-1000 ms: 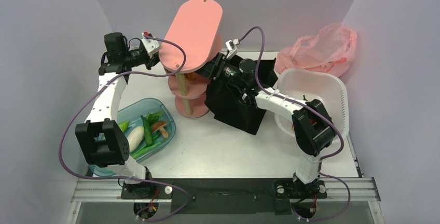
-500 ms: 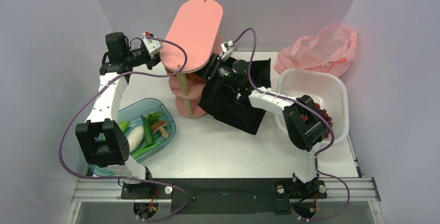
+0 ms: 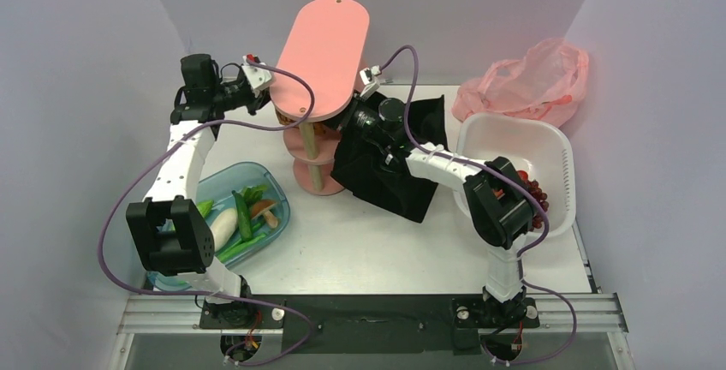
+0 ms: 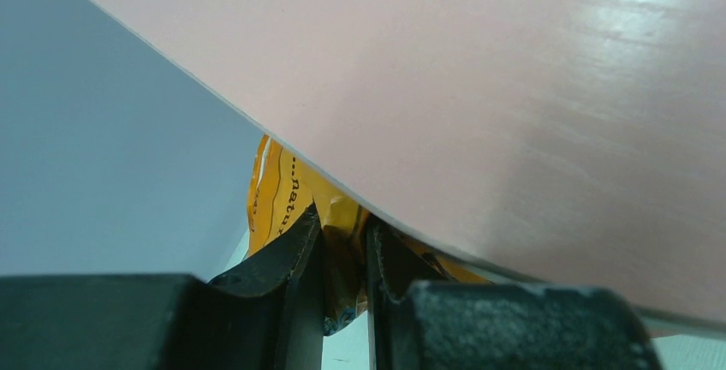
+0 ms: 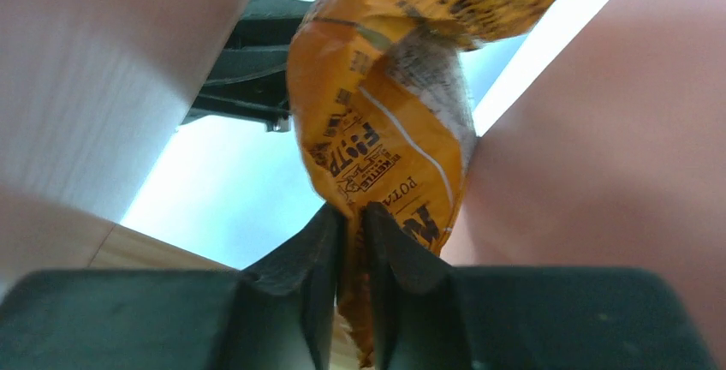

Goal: Untie the knot of the grocery bags and take out the mixed food

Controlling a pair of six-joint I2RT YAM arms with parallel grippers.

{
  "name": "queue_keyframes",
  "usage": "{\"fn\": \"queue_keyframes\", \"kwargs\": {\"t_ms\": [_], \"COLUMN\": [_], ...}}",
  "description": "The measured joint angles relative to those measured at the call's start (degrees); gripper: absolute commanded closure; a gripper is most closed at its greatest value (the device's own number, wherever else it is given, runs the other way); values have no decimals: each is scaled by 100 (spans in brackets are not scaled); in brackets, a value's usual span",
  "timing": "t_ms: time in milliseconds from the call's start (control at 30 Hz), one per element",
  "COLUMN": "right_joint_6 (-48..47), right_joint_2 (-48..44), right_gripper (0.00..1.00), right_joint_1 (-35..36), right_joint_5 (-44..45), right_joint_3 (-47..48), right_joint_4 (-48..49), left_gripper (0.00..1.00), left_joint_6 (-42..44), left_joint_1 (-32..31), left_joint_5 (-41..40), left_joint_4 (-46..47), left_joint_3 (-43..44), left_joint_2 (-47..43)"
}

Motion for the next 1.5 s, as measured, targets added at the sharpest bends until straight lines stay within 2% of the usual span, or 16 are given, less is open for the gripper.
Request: {"fn": "queue_keyframes", "kwargs": {"t_ms": [33, 100, 233, 367, 533, 633, 733, 867, 1000, 1167, 1333, 1500], "right_joint_6": [-48, -11, 24, 140, 275, 321, 380, 400, 396, 380, 363, 293], "right_joint_2": [15, 24, 28, 7, -55, -120, -192, -286, -411, -531, -535, -553], "right_gripper": [100, 100, 100, 100, 100, 100, 100, 100, 100, 100, 100, 100], "right_joint_1": [39, 105, 72, -28, -133, -186, -245, -345, -492, -623, -632, -634], "right_joint_5": [-9, 33, 44, 26, 13, 13, 11, 0, -9, -17, -61, -144], "right_joint_3": [50, 83, 72, -83, -221, -284, -345, -396, -516, -695, -719, -820], "right_joint_4": [7, 35, 105, 275, 304, 345, 345, 334, 323, 264, 205, 199], "left_gripper": [84, 75, 66, 62, 58, 53, 49, 49, 54, 55, 55, 55], "left_joint_6": [0, -63, -656, -1648, -3029, -3777, -4382, -4920, -4970, -5023, -5228, -5810], "left_joint_1": [-28, -55, 37, 323, 1029, 1294, 1355, 1314, 1139, 793, 372, 138], "left_joint_5": [-20, -59, -94, -61, -262, -516, -732, -957, -1309, -1714, -1978, -2072], "left_joint_4": [28, 111, 581, 1224, 2081, 2304, 2068, 1596, 962, 420, 304, 514], "left_joint_3": [-7, -39, -236, -632, -1117, -1106, -824, -459, -354, -136, -59, 426], "left_joint_2": [0, -2, -42, -254, -745, -763, -463, 166, 581, 988, 1187, 1698]}}
